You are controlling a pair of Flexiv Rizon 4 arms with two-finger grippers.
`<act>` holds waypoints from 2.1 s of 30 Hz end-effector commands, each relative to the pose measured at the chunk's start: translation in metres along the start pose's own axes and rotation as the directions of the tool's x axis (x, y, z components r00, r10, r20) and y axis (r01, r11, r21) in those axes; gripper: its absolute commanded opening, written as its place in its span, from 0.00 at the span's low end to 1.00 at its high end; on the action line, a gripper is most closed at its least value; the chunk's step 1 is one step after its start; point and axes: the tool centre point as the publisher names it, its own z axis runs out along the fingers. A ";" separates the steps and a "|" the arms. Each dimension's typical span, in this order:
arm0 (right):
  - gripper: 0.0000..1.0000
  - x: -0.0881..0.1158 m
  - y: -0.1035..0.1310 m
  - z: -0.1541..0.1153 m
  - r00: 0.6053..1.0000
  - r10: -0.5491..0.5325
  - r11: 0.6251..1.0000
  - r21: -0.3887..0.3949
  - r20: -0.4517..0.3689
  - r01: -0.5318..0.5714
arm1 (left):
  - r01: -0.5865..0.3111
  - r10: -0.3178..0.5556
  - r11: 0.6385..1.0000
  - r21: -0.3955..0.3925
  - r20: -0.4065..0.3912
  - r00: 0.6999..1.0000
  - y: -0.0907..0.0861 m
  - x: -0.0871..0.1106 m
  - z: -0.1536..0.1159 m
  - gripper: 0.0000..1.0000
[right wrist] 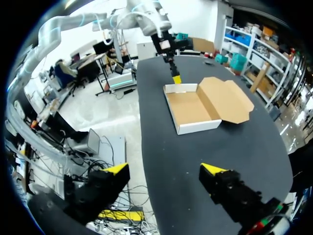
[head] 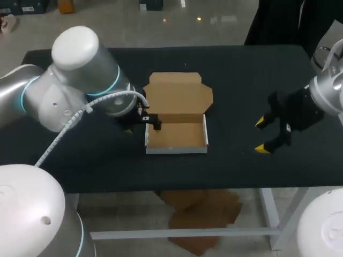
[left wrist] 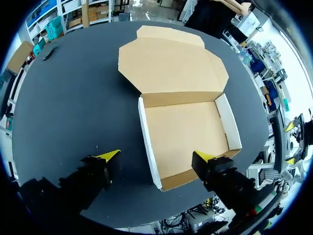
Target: Assemble the packaging by folding the flat box into shape, placing the metal phone stand inside, and closing the box properly
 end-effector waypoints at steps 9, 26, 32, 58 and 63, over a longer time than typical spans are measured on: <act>1.00 -0.001 0.000 -0.001 1.000 -0.001 1.000 -0.002 -0.004 0.001 | -0.130 0.159 0.984 0.124 -0.255 0.954 0.043 -0.017 -0.065 1.00; 1.00 -0.004 0.000 -0.014 0.994 0.106 0.994 -0.005 0.023 -0.106 | -0.233 0.271 0.958 0.166 -0.265 0.925 0.083 -0.036 -0.116 1.00; 1.00 -0.001 -0.008 -0.030 0.976 0.208 0.977 0.029 0.069 -0.211 | -0.194 0.228 0.968 0.159 -0.235 0.945 0.089 -0.042 -0.132 1.00; 1.00 0.007 -0.037 -0.102 0.731 0.623 0.732 0.123 0.278 -0.670 | 0.113 -0.107 0.992 0.061 -0.095 0.990 0.090 -0.049 -0.194 1.00; 1.00 0.010 -0.040 -0.113 0.686 0.654 0.697 0.096 0.319 -0.710 | 0.132 -0.127 0.990 0.058 -0.077 0.989 0.092 -0.048 -0.203 1.00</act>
